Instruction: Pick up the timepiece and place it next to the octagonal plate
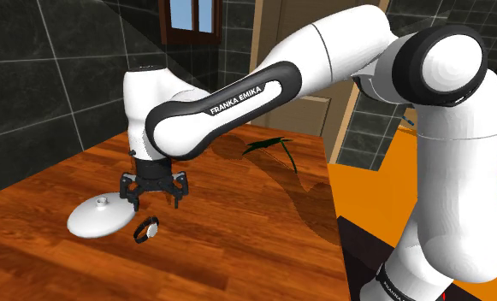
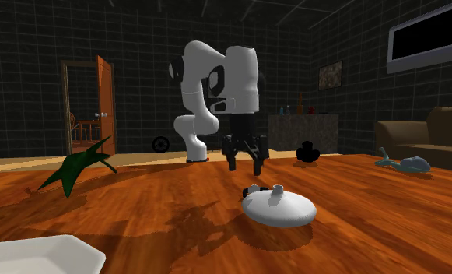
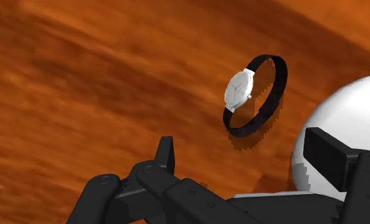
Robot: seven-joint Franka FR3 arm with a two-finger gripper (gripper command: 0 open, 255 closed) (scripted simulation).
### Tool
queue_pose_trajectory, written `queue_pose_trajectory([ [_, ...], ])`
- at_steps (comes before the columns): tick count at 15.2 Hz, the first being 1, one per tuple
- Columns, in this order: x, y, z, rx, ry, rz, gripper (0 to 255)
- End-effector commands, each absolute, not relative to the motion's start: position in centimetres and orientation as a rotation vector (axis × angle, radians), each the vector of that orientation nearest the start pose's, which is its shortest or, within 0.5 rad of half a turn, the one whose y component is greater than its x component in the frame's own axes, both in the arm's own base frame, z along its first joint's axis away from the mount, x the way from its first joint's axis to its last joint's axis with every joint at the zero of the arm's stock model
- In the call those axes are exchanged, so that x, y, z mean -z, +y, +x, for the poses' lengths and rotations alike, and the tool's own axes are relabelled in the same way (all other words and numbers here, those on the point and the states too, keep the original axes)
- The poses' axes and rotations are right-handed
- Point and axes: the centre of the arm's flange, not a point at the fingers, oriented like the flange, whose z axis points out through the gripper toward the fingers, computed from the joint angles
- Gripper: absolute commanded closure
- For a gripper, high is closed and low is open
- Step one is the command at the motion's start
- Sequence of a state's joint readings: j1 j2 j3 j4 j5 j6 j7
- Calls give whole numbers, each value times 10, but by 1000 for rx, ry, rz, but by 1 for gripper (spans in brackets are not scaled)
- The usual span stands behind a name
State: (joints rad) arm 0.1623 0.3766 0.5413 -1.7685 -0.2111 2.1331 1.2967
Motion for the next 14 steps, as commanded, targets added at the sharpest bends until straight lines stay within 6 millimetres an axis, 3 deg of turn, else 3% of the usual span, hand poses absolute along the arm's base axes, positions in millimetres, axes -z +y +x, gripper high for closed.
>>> queue_pose_trajectory([
  [1,-369,391,519,28,803,-2990,0],
  [6,-340,392,520,28,803,-2990,0],
  [14,-340,392,520,28,803,-2990,0],
])
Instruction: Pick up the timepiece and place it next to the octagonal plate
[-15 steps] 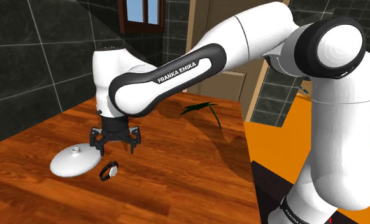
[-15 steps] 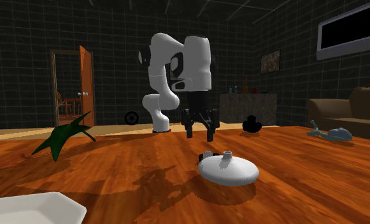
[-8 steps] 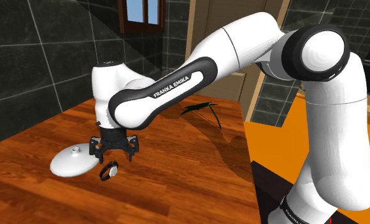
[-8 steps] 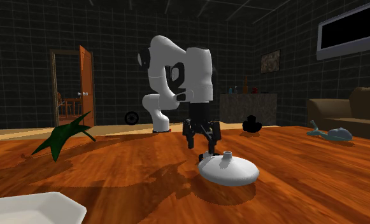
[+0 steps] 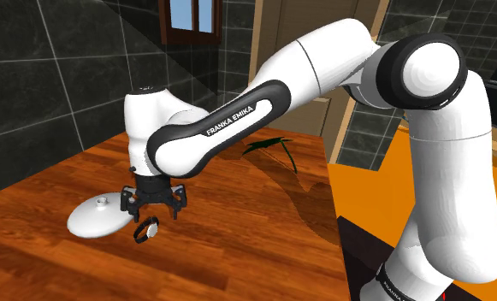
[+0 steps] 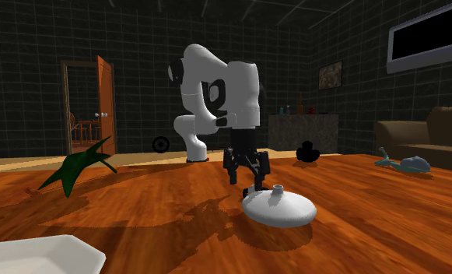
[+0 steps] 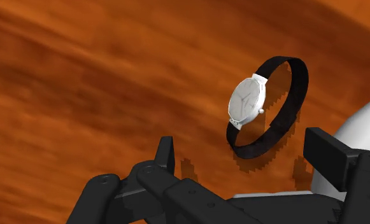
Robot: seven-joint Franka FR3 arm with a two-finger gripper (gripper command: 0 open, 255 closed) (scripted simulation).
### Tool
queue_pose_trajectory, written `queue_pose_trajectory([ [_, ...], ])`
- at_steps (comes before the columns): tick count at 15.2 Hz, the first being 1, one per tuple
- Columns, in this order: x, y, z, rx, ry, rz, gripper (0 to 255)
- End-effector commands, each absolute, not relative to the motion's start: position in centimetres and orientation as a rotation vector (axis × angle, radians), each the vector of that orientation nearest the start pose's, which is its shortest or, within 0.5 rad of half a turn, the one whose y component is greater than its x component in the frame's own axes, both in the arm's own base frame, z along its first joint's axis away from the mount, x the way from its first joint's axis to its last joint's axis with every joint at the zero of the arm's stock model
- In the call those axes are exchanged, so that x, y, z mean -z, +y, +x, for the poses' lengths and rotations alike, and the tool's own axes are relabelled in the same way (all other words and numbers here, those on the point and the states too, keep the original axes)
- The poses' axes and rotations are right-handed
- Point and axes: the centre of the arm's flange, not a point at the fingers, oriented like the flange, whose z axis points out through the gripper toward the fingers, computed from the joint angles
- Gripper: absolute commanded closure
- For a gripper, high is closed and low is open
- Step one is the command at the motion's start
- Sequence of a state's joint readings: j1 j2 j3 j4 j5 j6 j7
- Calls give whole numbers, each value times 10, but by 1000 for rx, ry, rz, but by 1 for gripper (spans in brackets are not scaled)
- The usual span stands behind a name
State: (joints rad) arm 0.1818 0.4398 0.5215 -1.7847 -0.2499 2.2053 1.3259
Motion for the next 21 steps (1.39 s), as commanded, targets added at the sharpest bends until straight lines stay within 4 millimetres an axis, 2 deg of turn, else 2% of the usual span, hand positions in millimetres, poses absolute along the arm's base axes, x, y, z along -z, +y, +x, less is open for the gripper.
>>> queue_pose_trajectory([
  [1,-340,392,520,28,803,-2990,255],
  [10,-340,392,520,28,803,-2990,255],
  [21,-398,392,520,28,803,-2990,255],
])
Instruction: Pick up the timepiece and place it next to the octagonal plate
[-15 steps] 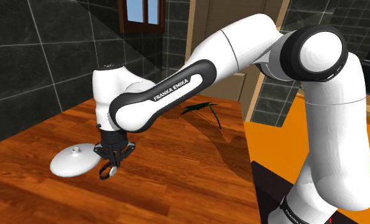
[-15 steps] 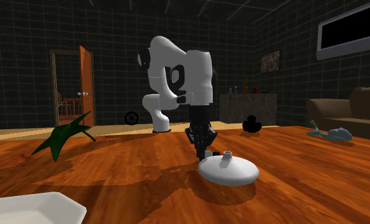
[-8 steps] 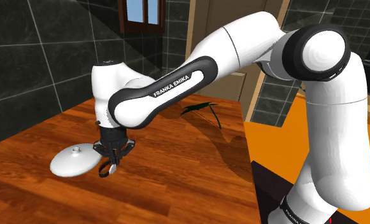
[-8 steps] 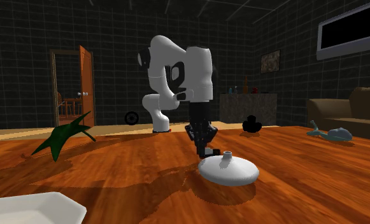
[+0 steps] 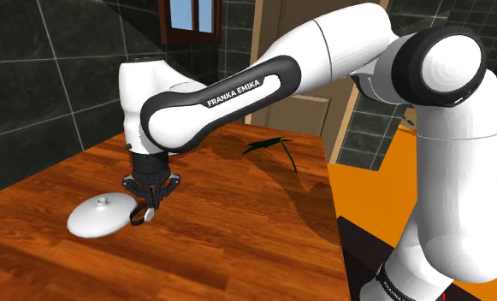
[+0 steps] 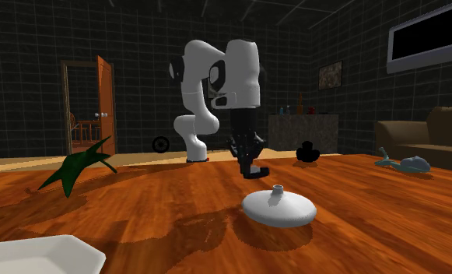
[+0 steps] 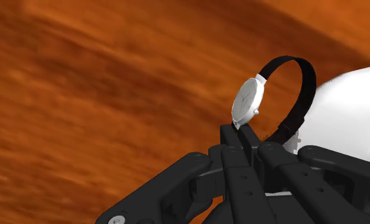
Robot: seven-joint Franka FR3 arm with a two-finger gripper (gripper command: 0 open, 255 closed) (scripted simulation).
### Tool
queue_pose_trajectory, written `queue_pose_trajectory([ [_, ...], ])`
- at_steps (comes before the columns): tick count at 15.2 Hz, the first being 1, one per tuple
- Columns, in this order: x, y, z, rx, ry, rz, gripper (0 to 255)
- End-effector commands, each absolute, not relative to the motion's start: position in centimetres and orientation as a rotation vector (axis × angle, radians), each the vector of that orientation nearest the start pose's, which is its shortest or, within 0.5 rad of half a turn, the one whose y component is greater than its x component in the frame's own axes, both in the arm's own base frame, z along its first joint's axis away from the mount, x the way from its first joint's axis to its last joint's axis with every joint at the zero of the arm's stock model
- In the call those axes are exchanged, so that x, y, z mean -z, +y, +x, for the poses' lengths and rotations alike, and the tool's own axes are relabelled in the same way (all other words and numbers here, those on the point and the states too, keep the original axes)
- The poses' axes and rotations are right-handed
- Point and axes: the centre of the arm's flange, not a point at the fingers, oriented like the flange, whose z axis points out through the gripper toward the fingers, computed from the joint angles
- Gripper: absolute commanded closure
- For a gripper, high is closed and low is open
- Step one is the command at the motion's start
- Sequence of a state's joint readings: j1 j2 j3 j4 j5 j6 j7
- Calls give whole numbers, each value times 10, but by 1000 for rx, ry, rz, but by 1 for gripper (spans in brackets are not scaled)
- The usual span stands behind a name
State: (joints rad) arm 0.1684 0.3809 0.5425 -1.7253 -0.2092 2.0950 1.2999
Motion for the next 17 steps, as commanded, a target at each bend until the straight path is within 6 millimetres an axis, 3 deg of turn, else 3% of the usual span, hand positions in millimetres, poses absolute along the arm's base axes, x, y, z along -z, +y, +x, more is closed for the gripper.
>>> queue_pose_trajectory([
  [1,-403,392,520,28,803,-2990,255],
  [9,-445,392,520,28,803,-2990,255],
  [17,-447,334,608,28,803,-2990,255],
])
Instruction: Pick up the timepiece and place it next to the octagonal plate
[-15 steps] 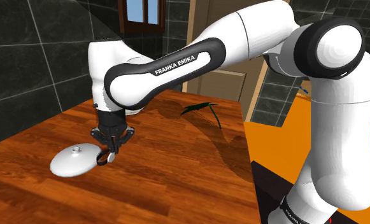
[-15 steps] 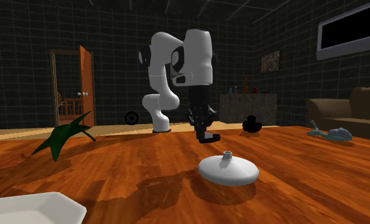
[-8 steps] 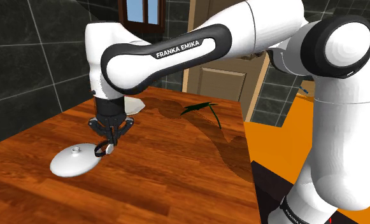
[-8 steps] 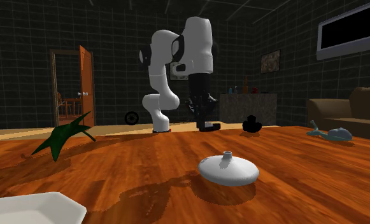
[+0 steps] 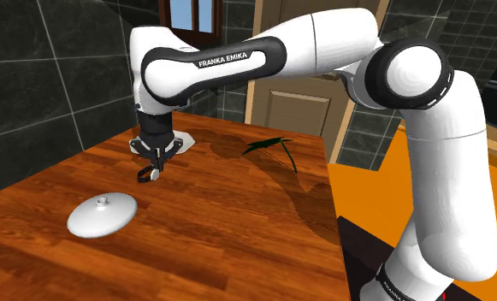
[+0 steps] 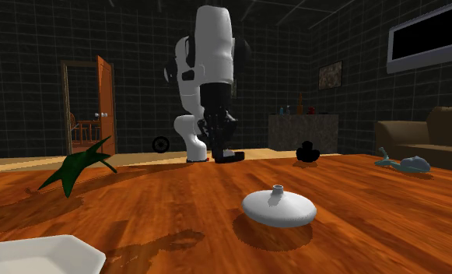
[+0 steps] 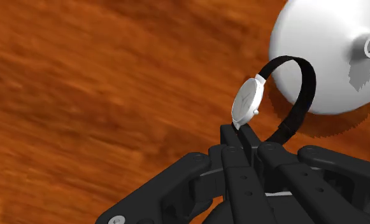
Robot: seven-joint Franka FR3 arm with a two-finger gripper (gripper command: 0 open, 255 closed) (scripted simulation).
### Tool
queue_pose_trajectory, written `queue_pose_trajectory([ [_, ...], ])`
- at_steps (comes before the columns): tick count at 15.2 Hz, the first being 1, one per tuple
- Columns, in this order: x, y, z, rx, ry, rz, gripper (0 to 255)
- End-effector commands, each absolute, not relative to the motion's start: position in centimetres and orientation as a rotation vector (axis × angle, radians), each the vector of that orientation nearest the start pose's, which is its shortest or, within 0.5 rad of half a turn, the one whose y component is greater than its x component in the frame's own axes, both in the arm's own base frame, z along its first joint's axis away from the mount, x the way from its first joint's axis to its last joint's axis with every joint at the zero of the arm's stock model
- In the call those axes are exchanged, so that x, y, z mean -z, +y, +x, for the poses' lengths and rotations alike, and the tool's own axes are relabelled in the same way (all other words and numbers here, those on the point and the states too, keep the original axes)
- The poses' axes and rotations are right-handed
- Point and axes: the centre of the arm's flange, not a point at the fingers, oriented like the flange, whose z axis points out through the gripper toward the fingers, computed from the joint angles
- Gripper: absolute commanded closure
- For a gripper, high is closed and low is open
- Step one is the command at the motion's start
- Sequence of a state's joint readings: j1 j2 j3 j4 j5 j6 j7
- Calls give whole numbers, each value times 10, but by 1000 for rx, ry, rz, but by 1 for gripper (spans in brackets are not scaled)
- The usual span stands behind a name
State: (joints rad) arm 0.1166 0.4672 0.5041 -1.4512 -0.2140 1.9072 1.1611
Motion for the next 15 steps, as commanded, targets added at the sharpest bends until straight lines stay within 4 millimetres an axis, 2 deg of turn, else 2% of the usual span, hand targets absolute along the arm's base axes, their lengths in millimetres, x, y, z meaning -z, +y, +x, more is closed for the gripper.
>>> queue_pose_trajectory([
  [1,-447,327,619,28,803,-2990,255],
  [9,-448,268,708,28,803,-2990,255],
  [10,-448,264,714,28,803,-2990,255],
  [15,-422,264,714,28,803,-2990,255],
])
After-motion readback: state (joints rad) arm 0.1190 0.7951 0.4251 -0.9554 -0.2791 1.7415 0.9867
